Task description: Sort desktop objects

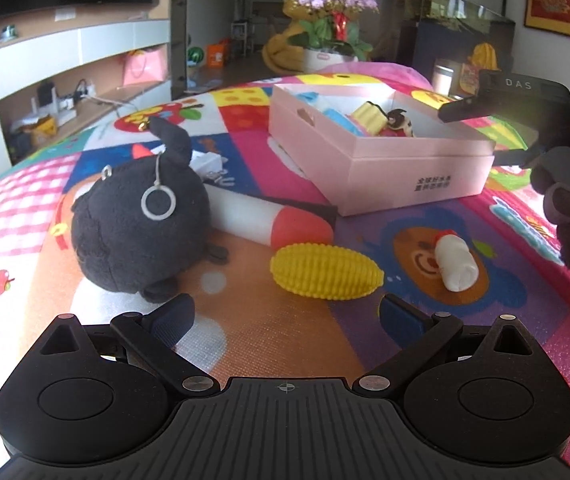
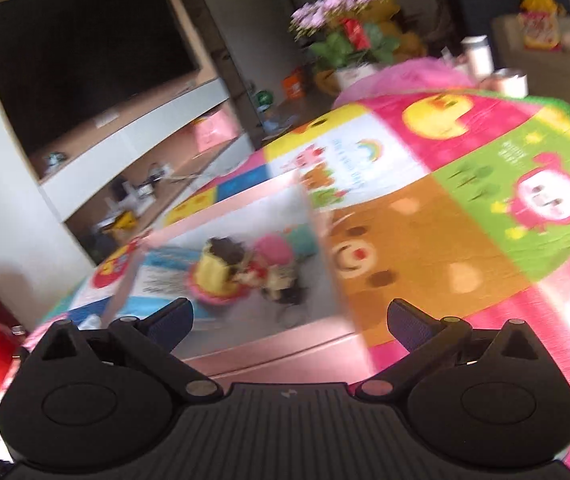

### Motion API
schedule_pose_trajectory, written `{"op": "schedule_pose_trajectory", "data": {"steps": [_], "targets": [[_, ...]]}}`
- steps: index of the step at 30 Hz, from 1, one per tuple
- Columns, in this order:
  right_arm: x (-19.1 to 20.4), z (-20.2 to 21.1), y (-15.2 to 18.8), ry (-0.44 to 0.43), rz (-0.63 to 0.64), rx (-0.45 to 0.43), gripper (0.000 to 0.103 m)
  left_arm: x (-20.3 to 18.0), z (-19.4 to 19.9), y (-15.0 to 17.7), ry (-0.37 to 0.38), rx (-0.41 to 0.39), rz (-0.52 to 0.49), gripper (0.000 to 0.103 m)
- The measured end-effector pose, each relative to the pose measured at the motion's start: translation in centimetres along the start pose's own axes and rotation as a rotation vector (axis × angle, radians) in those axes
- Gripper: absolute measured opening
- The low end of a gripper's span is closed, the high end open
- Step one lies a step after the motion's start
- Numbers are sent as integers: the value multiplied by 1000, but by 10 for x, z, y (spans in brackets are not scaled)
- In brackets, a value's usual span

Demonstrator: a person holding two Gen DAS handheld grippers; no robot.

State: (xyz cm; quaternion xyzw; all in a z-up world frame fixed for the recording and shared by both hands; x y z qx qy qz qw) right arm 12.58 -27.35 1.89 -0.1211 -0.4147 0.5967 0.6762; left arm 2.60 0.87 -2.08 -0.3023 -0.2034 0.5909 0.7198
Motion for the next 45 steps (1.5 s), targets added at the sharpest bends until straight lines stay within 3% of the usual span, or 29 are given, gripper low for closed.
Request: {"op": "schedule_pose_trajectory", "data": {"steps": [7, 11, 14, 17, 18, 20, 23, 28, 40, 45], "targets": [[37, 5, 23, -64, 147, 38, 103, -4, 2, 1, 1, -4, -25, 102], [63, 26, 49, 36, 363, -7, 103, -3, 2, 2, -3, 1, -16, 102], [73, 33, 69, 12, 456, 48, 101, -1, 1, 2, -2, 7, -8, 102], [79, 31, 81, -20, 484, 132, 78, -1, 1, 2, -8, 12, -11, 102], [80, 30, 84, -11, 489, 152, 70, -2, 1, 3, -8, 11, -14, 102], [80, 29, 88, -3, 480, 167, 67, -2, 1, 3, -8, 11, -16, 102], [77, 32, 90, 6, 479, 159, 67, -3, 1, 3, -9, 11, -14, 102], [54, 26, 69, 180, 413, 80, 67, -3, 1, 3, -10, 12, -14, 102], [29, 3, 46, 384, 371, 18, 67, -3, 1, 3, -8, 13, -11, 103], [36, 19, 61, 288, 418, 48, 68, -3, 1, 3, -9, 13, -11, 103]]}}
Point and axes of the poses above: each gripper's, at about its wrist camera, not at the fingertips, and z roughly against the way its jaws point, x to its left, y to its underside, the point moved 3 cm from there along -z, roughly the way its jaws point, and after that the axes turned 8 degrees about x, right-handed, at the moved point
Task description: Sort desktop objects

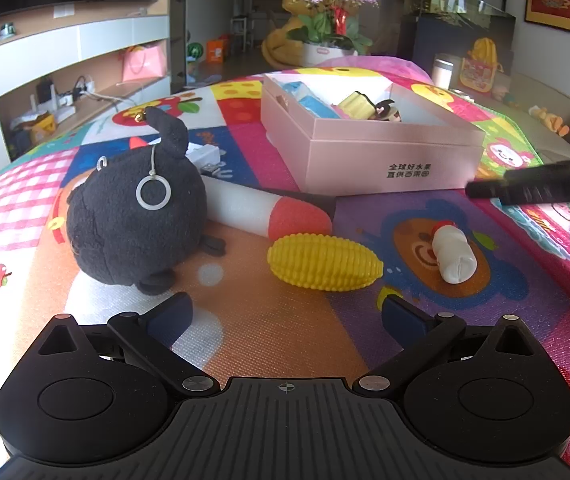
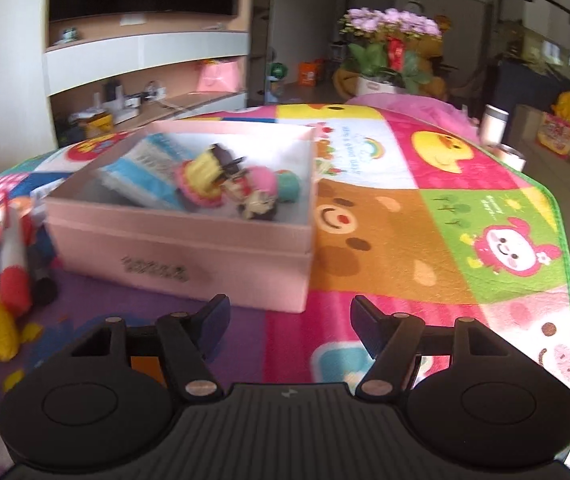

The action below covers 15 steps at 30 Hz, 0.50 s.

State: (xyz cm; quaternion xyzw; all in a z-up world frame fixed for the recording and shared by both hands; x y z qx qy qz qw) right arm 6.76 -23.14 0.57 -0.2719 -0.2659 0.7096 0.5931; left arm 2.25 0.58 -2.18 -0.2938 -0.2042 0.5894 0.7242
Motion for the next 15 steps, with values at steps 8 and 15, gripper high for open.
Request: {"op": "schedule_pose_trajectory", "data": {"steps": [8, 15], "targets": [[35, 16, 29, -86, 125, 65, 71, 0, 0, 0, 0, 0, 0, 103], [65, 33, 36, -193, 264, 38, 74, 0, 0, 0, 2, 0, 2, 103]]}}
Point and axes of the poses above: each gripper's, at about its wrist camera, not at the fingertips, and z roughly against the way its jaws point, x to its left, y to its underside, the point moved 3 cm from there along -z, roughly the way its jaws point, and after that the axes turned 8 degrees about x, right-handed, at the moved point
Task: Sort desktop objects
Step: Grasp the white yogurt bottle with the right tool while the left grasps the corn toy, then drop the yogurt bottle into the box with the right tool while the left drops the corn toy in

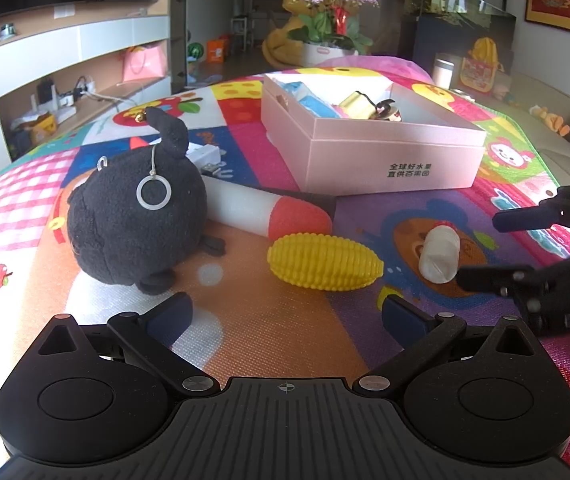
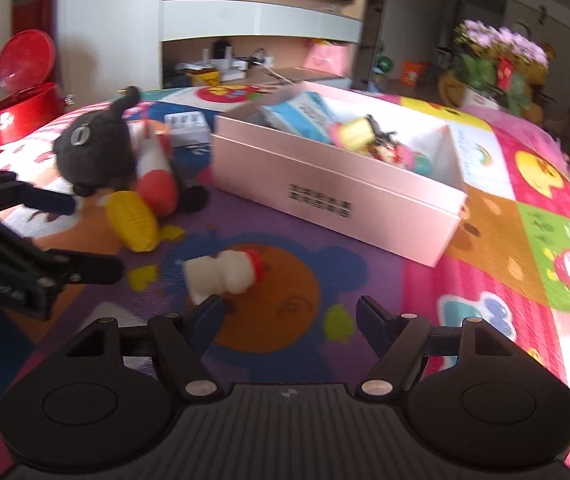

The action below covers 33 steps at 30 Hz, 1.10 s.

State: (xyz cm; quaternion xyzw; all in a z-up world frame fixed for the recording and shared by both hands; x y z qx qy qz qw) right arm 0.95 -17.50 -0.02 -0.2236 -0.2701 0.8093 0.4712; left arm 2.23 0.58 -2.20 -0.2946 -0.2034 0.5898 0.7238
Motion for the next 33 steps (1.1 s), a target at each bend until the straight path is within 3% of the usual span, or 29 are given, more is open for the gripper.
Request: {"op": "schedule_pose_trajectory", "data": {"steps": [7, 9, 10, 14, 19, 21, 23, 25, 33], "targets": [[9, 0, -11, -83, -4, -35, 71, 0, 0, 0, -1, 0, -1, 103], [9, -7, -14, -100, -16, -12, 48, 0, 0, 0, -2, 0, -1, 103], [10, -10, -14, -112, -21, 10, 42, 0, 0, 0, -2, 0, -1, 103], [6, -6, -10, -109, -57, 13, 42, -3, 2, -2, -37, -20, -9, 103], [-3, 8, 1, -44, -87, 7, 42, -21, -3, -16, 15, -28, -54, 103], [-6, 13, 5, -19, -98, 13, 43, -29, -7, -20, -1, -25, -86, 98], [-9, 18, 10, -11, -115, 18, 42, -33, -12, -23, -19, -12, -105, 79], [-10, 24, 15, -12, -131, 24, 42, -34, -17, -23, -18, 7, -101, 70], [-5, 51, 27, -5, -144, 12, 42, -45, 22, -23, 20, -74, -124, 70]]}}
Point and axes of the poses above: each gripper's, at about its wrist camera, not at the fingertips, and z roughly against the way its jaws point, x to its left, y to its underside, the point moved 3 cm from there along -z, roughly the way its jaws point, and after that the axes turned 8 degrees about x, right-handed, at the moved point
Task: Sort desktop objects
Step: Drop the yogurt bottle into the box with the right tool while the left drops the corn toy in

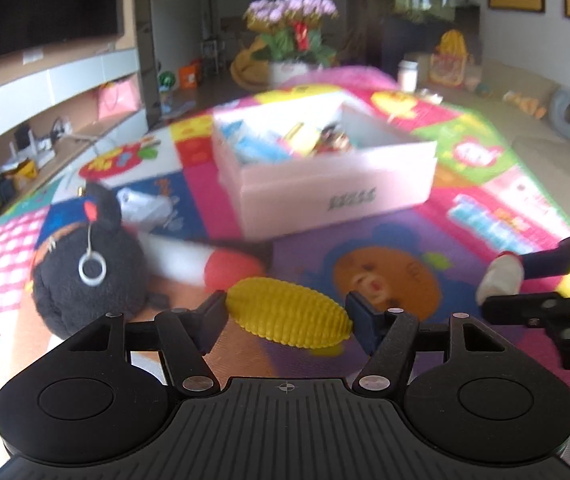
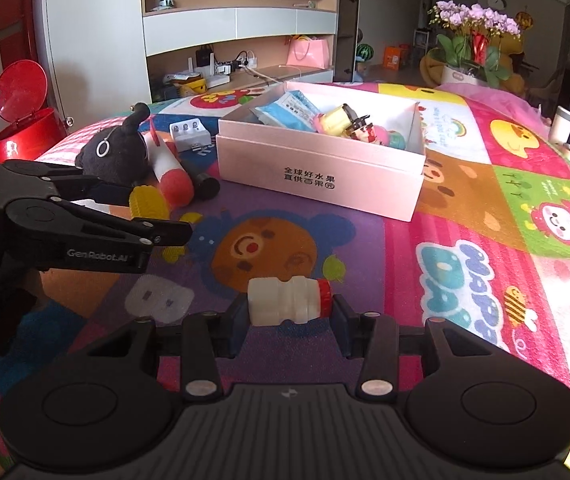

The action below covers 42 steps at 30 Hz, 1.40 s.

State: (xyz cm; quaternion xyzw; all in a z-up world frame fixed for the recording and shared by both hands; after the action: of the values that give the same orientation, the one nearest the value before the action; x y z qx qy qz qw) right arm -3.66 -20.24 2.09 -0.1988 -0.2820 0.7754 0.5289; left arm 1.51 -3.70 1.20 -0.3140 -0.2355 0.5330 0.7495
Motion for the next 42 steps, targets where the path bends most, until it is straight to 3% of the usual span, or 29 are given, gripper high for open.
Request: {"op": "schedule_pose_trajectory", "data": {"steps": [4, 9, 10, 11, 13, 14, 15, 16, 19, 21, 25, 28, 31, 33, 34, 38, 42], "targets": [[-7, 28, -8, 54, -8, -85, 42, -5, 31, -40, 43, -128, -22, 70], [-23, 72, -57, 200, 21, -344, 42, 3, 38, -129, 85, -287, 24, 70], [-25, 74, -69, 223, 26, -390, 42, 6, 34, -147, 96, -308, 38, 76], [-27, 74, -83, 238, 26, -428, 42, 9, 29, -163, 114, -310, 52, 95], [-33, 65, -111, 257, 24, -491, 43, 23, 25, -183, 122, -316, 108, 99], [-37, 58, -122, 249, 12, -516, 51, 31, 25, -186, 105, -313, 126, 99], [-42, 51, -132, 242, -8, -520, 64, 39, 28, -183, 83, -316, 137, 99], [-48, 46, -140, 238, -39, -520, 65, 46, 31, -176, 62, -321, 143, 100], [-63, 38, -141, 182, -98, -521, 65, 59, 31, -135, -7, -279, 139, 100], [-69, 33, -135, 181, -119, -508, 66, 60, 26, -100, -5, -230, 125, 100], [-68, 16, -121, 172, -121, -423, 66, 51, 10, -35, 22, -89, 92, 100], [-51, 1, -109, 133, -67, -350, 66, 55, -3, 2, -54, -6, 110, 100], [-21, -23, -100, 58, 5, -259, 63, 72, -7, 22, -115, 26, 194, 100], [7, -40, -94, 19, 63, -199, 39, 83, -5, 27, -161, 21, 233, 100], [19, -47, -91, 3, 91, -171, 36, 87, -3, 29, -184, 21, 245, 100], [58, -67, -88, -33, 140, -131, 35, 102, 4, 38, -177, 30, 314, 100], [63, -94, -102, -75, 129, -54, 35, 100, 9, 39, -145, 11, 297, 101]]}}
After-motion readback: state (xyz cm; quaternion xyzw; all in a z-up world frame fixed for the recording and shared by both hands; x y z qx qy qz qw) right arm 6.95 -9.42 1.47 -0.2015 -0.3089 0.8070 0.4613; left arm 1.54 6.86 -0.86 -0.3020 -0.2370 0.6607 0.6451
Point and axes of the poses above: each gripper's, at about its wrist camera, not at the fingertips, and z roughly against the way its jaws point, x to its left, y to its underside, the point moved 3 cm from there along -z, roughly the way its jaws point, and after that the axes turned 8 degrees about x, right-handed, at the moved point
